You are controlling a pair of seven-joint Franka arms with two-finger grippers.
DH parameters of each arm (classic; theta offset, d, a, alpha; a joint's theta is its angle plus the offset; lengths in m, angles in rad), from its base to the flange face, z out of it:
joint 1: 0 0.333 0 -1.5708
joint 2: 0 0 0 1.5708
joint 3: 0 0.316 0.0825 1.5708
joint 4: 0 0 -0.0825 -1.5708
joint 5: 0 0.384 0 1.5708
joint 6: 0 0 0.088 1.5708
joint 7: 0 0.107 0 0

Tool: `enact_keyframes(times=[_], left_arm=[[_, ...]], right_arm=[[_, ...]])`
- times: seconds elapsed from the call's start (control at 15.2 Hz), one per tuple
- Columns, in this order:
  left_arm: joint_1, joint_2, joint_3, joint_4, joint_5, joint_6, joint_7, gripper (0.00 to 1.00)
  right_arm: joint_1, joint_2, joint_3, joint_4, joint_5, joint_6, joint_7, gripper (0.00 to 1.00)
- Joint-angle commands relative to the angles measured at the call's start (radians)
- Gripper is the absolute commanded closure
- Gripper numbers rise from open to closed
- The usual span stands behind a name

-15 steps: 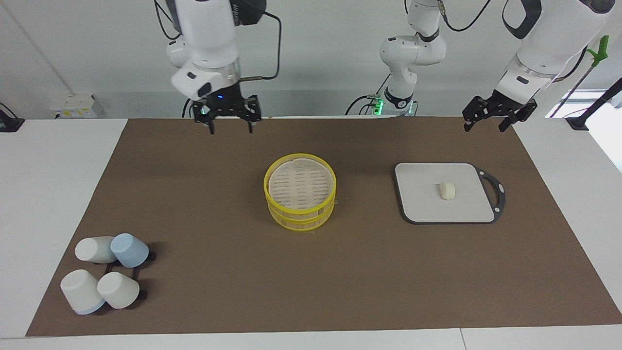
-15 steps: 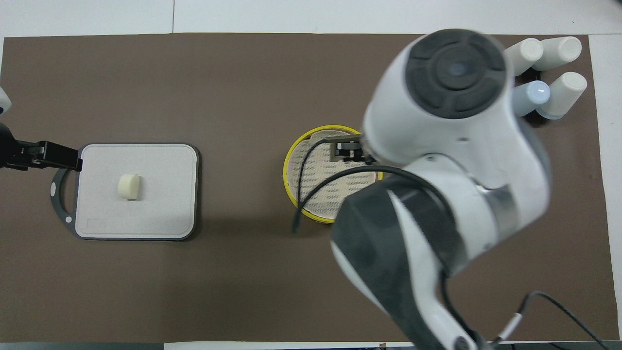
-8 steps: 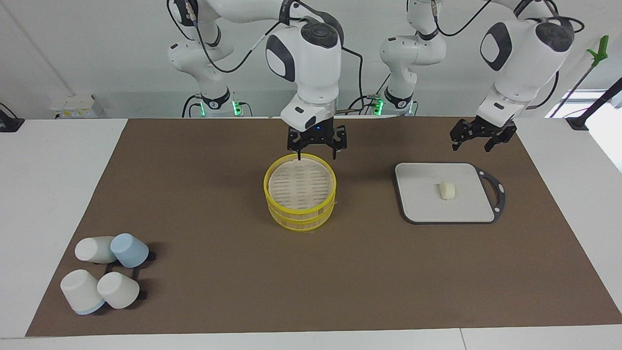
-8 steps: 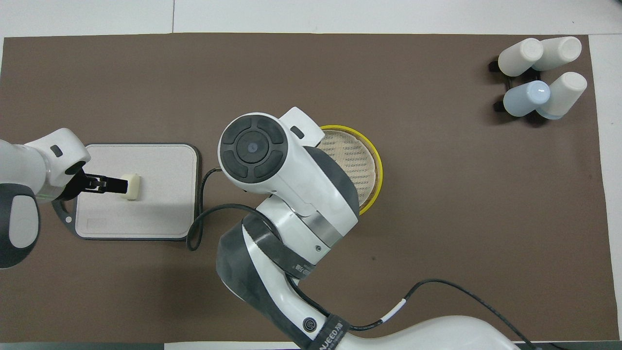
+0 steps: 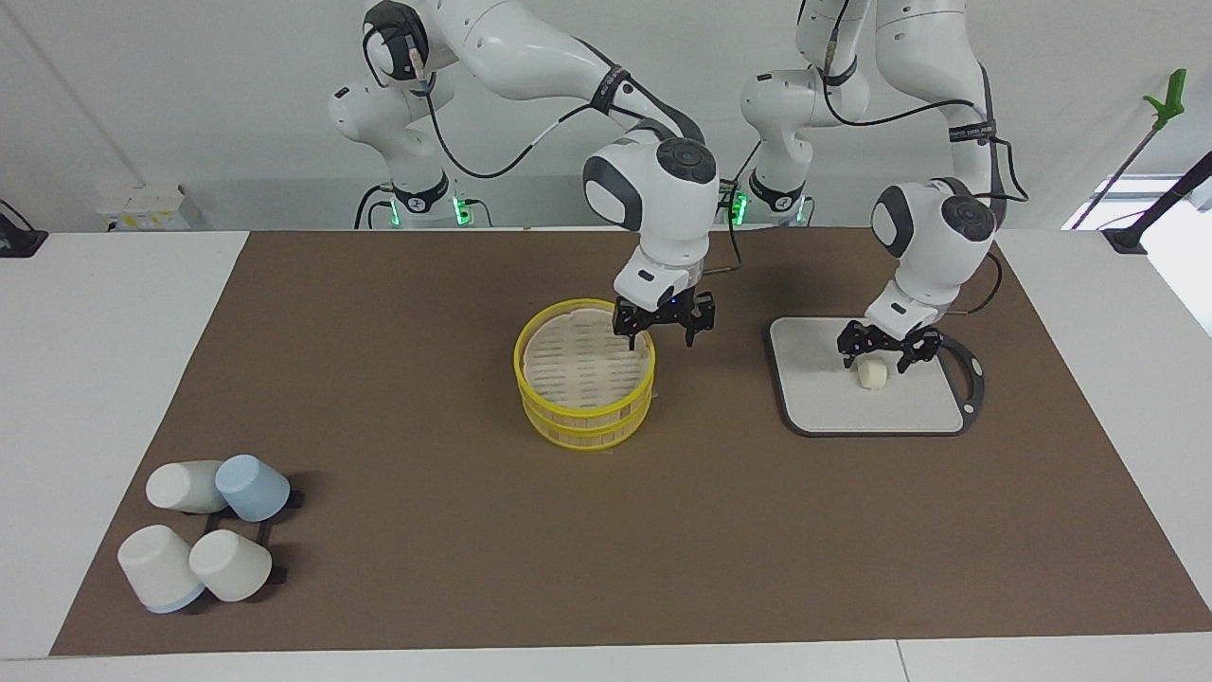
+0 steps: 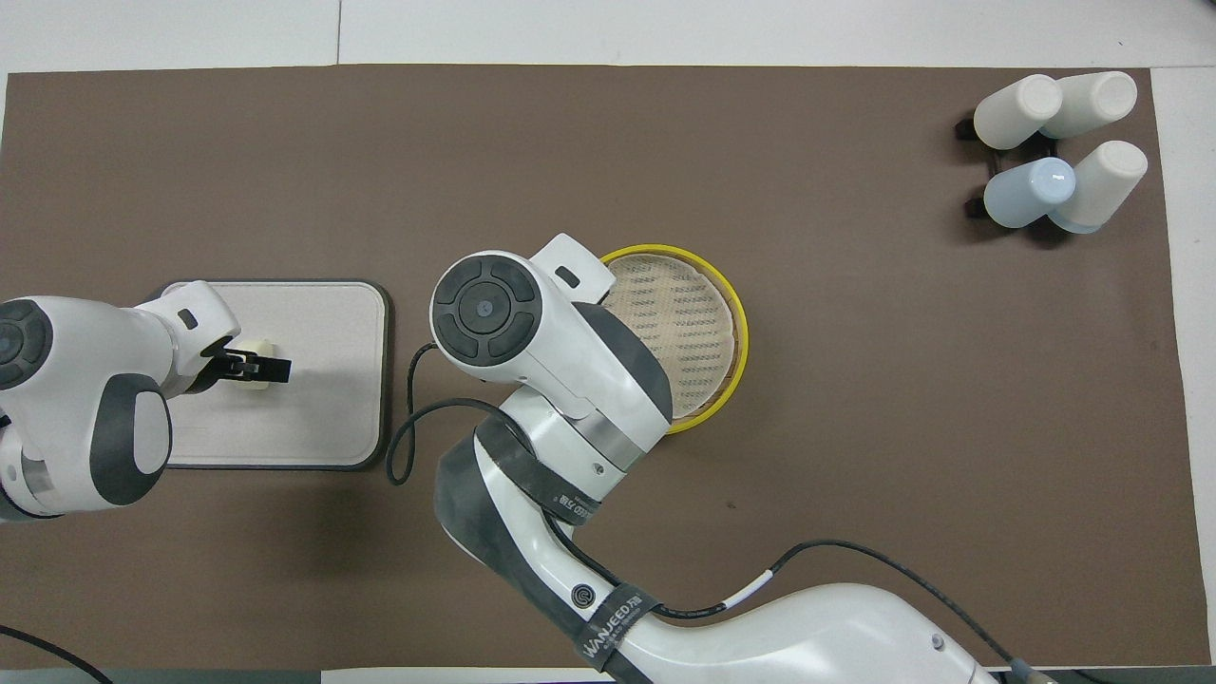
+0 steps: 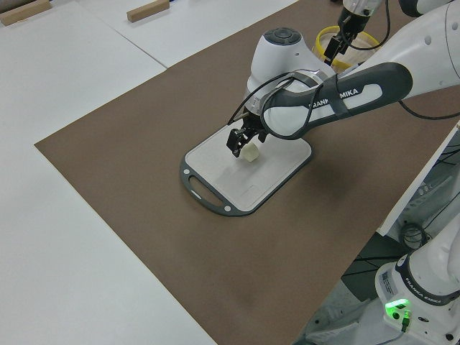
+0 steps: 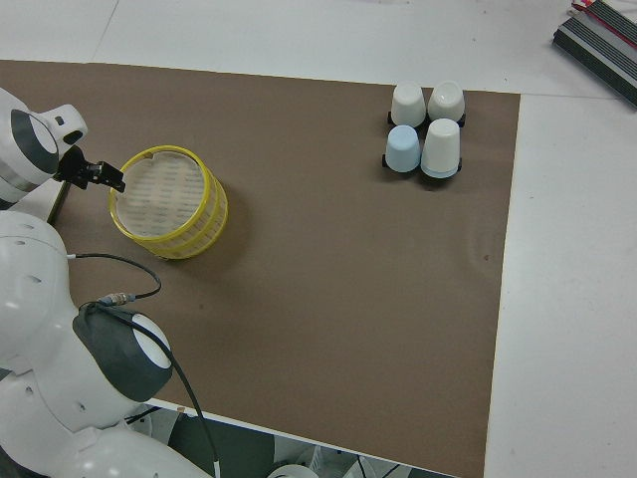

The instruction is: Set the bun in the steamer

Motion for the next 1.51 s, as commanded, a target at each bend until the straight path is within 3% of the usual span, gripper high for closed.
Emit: enact_keyframes(times=[0.0,0.07,0.2,0.33,0.39,0.46,0.53,0.79,0.92,1.05,1.18,1.45], left_arm=[[0.012,-0.005,-0.002,-0.031,0.017,0.056,0.019,0.04],[0.012,-0.005,-0.002,-0.031,0.017,0.055,0.019,0.22],[0.012,-0.005,-0.002,-0.031,0.017,0.052,0.018,0.65],[0.012,-0.005,-0.002,-0.031,0.017,0.049,0.016,0.81],[0.012,-0.005,-0.002,-0.031,0.017,0.047,0.016,0.83],[0.012,-0.005,-0.002,-0.030,0.016,0.046,0.010,0.83],[0.012,-0.004,-0.002,-0.022,0.016,0.037,0.007,0.83],[0.006,-0.008,-0.003,0.113,0.010,-0.173,-0.025,0.83],[-0.020,-0.007,-0.009,0.261,0.010,-0.368,-0.127,0.83],[-0.098,-0.002,-0.008,0.404,-0.025,-0.506,-0.287,0.82],[-0.184,0.041,-0.009,0.527,-0.041,-0.580,-0.474,0.82],[-0.451,0.101,-0.009,0.639,-0.056,-0.568,-0.899,0.82]], right_arm=[[-0.005,-0.056,0.003,-0.097,0.004,0.049,-0.022,0.26],[-0.007,-0.057,0.003,-0.104,0.004,0.049,-0.022,0.32],[-0.014,-0.067,0.003,-0.125,0.004,0.056,-0.023,0.33],[-0.020,-0.070,0.001,-0.140,0.004,0.076,-0.023,0.44],[-0.033,-0.070,0.001,-0.139,0.004,0.078,-0.023,0.59],[-0.037,-0.068,0.001,-0.137,0.006,0.078,-0.023,0.86],[-0.042,-0.067,0.001,-0.131,0.009,0.076,-0.025,1.00],[-0.043,-0.065,-0.008,-0.087,0.010,0.020,-0.025,1.00],[-0.082,-0.029,-0.011,0.064,-0.006,-0.173,-0.042,1.00],[-0.137,-0.044,-0.010,0.164,0.003,-0.317,-0.152,1.00],[-0.206,-0.120,-0.008,0.166,0.001,-0.404,-0.271,1.00],[-0.333,-0.246,-0.010,0.131,-0.003,-0.600,-0.535,1.00]])
